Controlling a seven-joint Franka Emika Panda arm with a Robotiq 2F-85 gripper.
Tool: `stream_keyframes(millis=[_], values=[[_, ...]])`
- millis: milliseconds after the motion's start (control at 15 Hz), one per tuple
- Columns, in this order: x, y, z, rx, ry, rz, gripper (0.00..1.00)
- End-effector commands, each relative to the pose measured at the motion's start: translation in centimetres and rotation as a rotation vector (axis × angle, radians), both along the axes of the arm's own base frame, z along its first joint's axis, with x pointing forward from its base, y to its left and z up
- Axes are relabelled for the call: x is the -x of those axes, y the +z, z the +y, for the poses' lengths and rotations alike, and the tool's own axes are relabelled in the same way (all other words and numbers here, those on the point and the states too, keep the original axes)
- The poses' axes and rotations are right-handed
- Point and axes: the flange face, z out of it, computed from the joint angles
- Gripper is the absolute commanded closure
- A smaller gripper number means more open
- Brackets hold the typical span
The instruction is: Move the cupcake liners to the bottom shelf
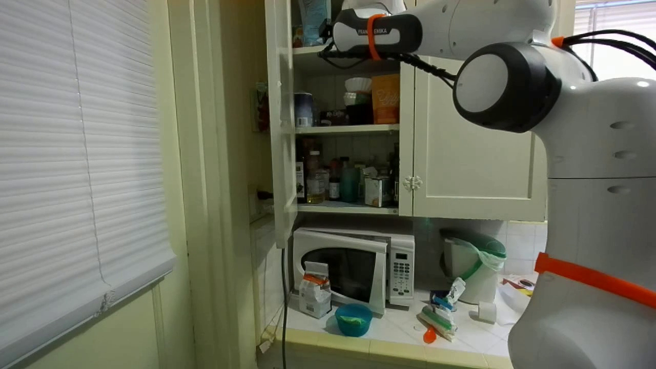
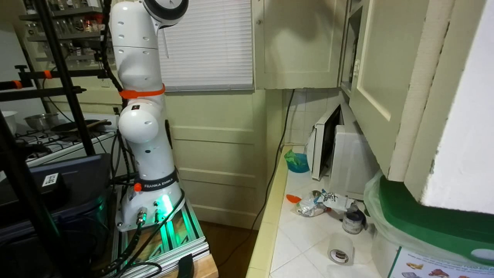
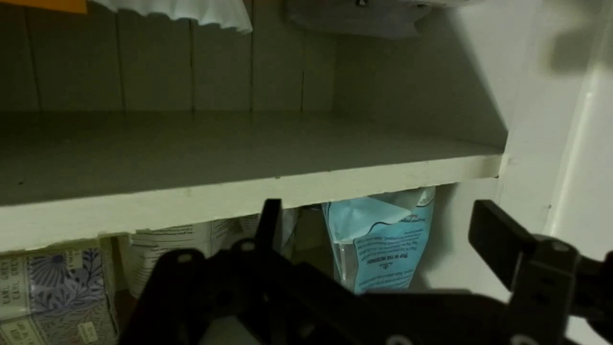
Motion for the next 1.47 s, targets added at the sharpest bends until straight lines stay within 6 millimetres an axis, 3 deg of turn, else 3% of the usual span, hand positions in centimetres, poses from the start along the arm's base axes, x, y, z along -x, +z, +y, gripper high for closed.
stream_keyframes(millis=[0, 400, 800, 1400], values=[[0.0, 0.0, 0.0, 0.000, 0.000, -0.001, 0.00], [-1.2, 0.8, -1.2, 0.034, -0.032, -0.064, 0.00], [-2.7, 0.5, -1.0, 0.088, 0.001, -0.112, 0.00], [-1.3, -0.3, 1.0, 0.034, 0.077, -0.055, 0.00]])
